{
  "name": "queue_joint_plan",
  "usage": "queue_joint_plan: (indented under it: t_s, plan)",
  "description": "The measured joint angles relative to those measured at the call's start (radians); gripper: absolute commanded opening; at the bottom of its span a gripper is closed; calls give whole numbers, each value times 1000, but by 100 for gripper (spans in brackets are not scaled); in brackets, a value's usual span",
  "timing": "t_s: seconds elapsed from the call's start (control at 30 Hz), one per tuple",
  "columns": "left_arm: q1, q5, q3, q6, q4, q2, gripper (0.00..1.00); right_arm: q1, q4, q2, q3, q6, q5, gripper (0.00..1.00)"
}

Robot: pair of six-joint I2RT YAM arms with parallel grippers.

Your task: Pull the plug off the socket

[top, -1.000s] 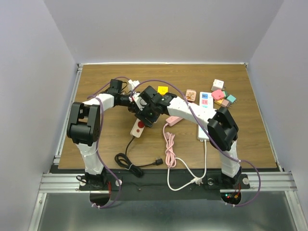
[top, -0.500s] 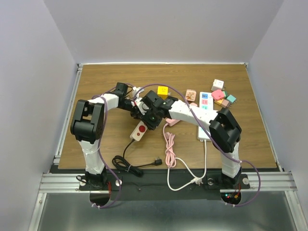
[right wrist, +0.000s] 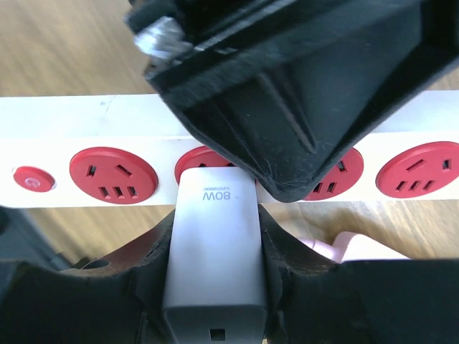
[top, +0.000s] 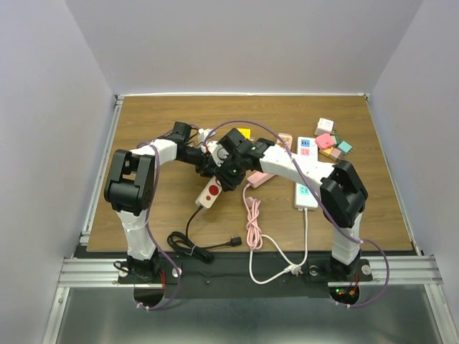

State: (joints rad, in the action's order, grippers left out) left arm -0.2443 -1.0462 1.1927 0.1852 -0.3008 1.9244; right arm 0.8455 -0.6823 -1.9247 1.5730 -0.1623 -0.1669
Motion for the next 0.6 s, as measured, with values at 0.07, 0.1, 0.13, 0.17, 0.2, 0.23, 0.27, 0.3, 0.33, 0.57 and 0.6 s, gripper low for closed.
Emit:
queue_joint_plan:
  t_s: [0.07,0.1,0.13,0.17,0.2,0.23,0.27,0.3,0.33,0.57,0.6]
  plan:
    - [-1,-2,-2,5,1,-11,0,-25,-2,5,0,-3,-71,0]
    - [-1,-1,-2,7,3,-16,0,-36,-2,6,0,-3,-97,0]
    - [-1,0,-2,10,8,-23,0,-47,-1,7,0,-3,-127,1]
    - [-1,2,-3,11,13,-27,0,-54,2,6,0,-6,-163,1]
    - [-1,10,-6,11,20,-36,0,-55,3,6,0,-6,-183,0]
    - [-1,12,-9,11,19,-41,0,-57,3,6,3,-7,-201,0]
    - [-1,14,-13,11,17,-48,0,-58,0,5,7,-7,-211,0]
    - [0,18,-19,11,15,-58,0,-60,-11,1,17,-7,-227,0]
    - [0,24,-25,11,14,-69,0,-61,-16,-2,23,-7,-235,1]
    - [8,39,-43,16,32,-93,0,-61,-38,-8,49,-9,-221,0]
    - [8,37,-46,20,43,-93,0,-60,-38,-7,49,-11,-206,0]
